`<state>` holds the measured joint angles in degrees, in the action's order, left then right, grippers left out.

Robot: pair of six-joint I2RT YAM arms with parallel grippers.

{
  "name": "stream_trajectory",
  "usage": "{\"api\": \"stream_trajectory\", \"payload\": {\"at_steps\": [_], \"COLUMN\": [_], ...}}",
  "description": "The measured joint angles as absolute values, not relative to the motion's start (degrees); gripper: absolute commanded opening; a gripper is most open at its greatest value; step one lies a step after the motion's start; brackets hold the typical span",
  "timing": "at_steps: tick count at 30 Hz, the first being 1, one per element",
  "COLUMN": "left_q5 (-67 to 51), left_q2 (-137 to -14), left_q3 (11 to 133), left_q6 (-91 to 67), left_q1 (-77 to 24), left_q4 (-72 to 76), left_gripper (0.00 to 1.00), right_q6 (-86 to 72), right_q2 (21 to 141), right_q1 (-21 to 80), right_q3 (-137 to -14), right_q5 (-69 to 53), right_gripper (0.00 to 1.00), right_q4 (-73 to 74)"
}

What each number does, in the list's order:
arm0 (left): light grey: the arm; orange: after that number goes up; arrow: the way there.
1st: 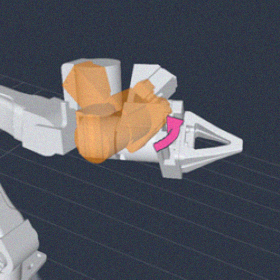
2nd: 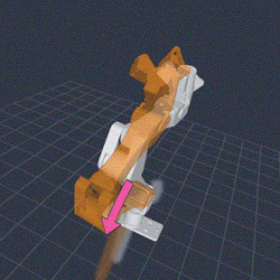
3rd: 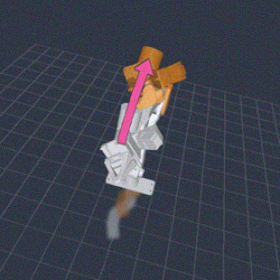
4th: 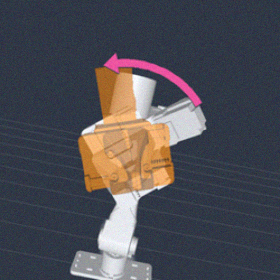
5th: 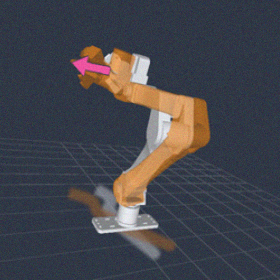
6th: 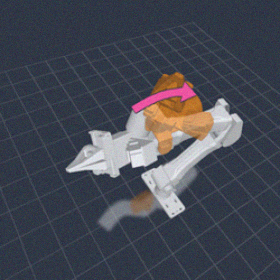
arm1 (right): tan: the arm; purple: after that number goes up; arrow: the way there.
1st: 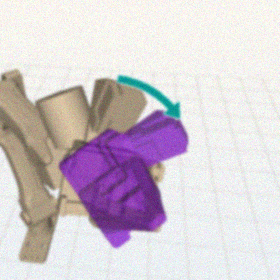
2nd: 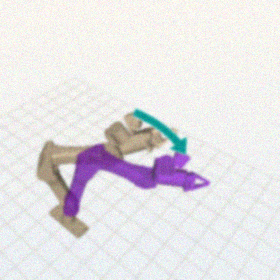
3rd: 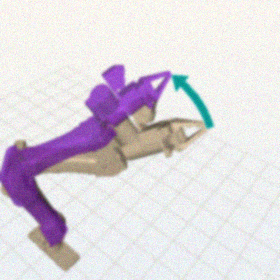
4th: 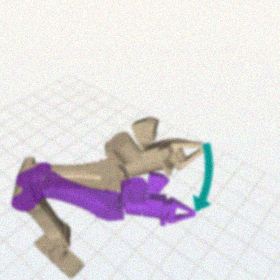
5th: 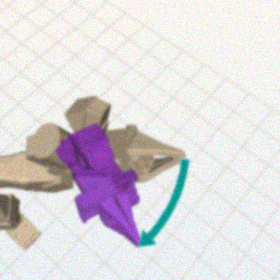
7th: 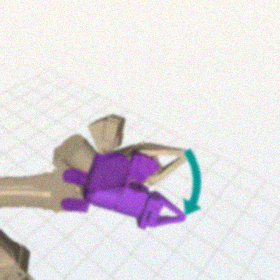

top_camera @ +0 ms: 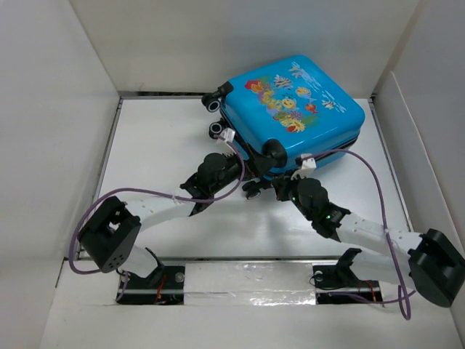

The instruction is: Pack the luggage

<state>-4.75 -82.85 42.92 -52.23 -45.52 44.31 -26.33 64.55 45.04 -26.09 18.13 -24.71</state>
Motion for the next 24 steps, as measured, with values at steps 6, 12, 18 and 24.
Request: {"api": "stream_trajectory", "payload": {"at_steps": [6, 12, 18, 24], "left_q5": [-6.52, -4.56, -7.51, -18.59], "left_q2": [-78.5, -71.05, -69.97, -91.37], "left_q3": [47.88, 49.5, 44.56, 54.81], "left_q6": [-44.4, -40.86, -49.08, -59.37], "left_q1": [-44.66, -36.27, -13.13, -1.34], "left_q4": [32.36, 28.73, 36.82, 44.31], "left_gripper": [0.99, 0.99, 0.99, 0.99], "right_q6": [-26.37, -26.63, -26.79, -26.83], "right_q2": [56.66, 52.34, 52.03, 53.39], "right_q1": [43.59, 42.0, 41.93, 41.93], "right_q3": [-23.77, -21.02, -20.71, -20.71], "right_q5": [13.34, 9.65, 7.68, 6.15], "right_gripper": [0.0, 0.0, 0.0, 0.0], "right_q4": [-18.7, -17.8, -17.63, -19.22]}}
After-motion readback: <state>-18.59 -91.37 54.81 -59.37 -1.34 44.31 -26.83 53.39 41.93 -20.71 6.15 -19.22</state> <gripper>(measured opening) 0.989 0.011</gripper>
